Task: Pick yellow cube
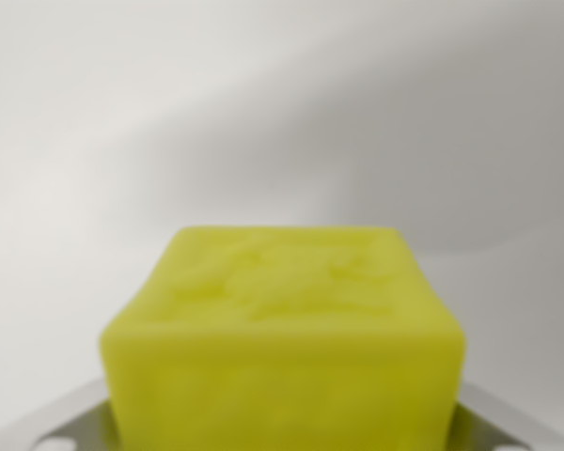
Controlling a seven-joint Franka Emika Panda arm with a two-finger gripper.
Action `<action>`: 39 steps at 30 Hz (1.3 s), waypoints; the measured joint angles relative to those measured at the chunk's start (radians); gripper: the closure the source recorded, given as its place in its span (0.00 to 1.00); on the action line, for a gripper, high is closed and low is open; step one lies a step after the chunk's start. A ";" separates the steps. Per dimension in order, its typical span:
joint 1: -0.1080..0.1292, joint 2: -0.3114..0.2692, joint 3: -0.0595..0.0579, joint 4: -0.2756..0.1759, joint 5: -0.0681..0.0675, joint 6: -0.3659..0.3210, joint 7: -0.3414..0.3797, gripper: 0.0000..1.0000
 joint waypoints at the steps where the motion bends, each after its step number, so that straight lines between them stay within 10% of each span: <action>1: 0.000 -0.005 0.000 -0.001 0.000 -0.005 0.000 1.00; 39: 0.000 -0.192 0.000 -0.005 -0.002 -0.188 0.002 1.00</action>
